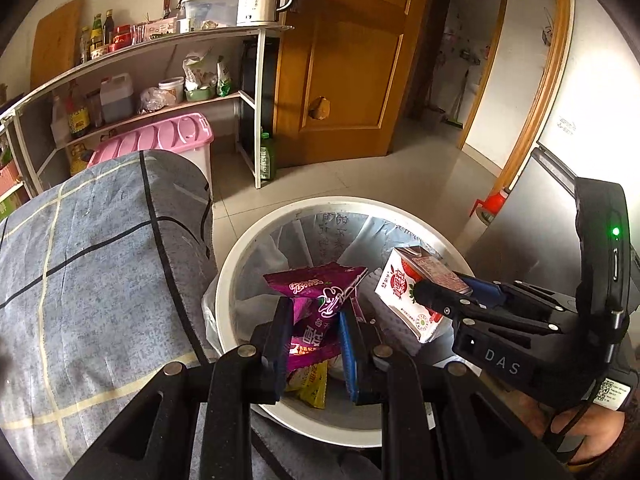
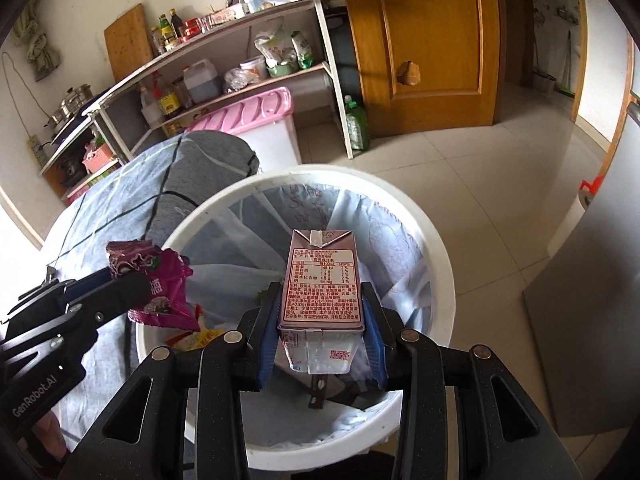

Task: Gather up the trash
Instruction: 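Carry the pink bag and milk carton over the bin while both tools open to drop them, then move both open tools back over the last wrappers on the table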

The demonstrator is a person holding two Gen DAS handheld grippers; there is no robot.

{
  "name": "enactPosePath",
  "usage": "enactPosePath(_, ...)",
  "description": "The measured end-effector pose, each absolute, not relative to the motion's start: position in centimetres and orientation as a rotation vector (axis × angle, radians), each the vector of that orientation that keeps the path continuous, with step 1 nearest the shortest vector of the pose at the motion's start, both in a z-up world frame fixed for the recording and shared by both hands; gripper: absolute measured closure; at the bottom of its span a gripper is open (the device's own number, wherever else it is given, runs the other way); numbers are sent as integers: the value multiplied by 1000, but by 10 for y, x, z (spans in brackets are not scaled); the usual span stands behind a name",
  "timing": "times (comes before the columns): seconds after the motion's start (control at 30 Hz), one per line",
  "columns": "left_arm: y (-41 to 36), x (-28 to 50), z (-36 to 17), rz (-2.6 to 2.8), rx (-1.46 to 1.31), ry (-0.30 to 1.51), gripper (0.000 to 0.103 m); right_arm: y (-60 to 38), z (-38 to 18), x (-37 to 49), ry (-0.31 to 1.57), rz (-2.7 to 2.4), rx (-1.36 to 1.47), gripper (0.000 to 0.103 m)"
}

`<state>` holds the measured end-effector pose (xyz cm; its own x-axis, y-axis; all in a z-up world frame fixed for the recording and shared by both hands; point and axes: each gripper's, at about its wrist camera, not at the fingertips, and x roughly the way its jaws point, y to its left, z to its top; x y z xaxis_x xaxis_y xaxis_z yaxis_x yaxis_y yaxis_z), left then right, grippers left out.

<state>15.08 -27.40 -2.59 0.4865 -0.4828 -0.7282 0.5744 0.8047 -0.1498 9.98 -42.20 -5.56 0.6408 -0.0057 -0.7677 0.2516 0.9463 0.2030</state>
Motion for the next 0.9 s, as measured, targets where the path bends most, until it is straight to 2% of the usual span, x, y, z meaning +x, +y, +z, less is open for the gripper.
enactPosePath(0.1, -272, 153, -28, -643, 109, 859, 77, -422, -60, 100, 869, -159, 309, 63)
enactPosePath(0.2, -272, 153, -28, -633, 119, 851, 67, -424, -62, 100, 869, -173, 315, 51)
enactPosePath(0.23, -271, 153, -28, -637, 115, 853, 62, -424, -62, 100, 868, -175, 318, 51)
enactPosePath(0.33, -268, 153, -26, -640, 105, 850, 61, -424, -61, 100, 865, -176, 323, 51)
enactPosePath(0.43, -261, 152, -23, -629, 101, 840, 55, -421, -59, 98, 860, -170, 325, 51)
enactPosePath(0.9, -182, 141, 5, -527, 44, 768, 54, -368, -20, 95, 776, -88, 283, 51)
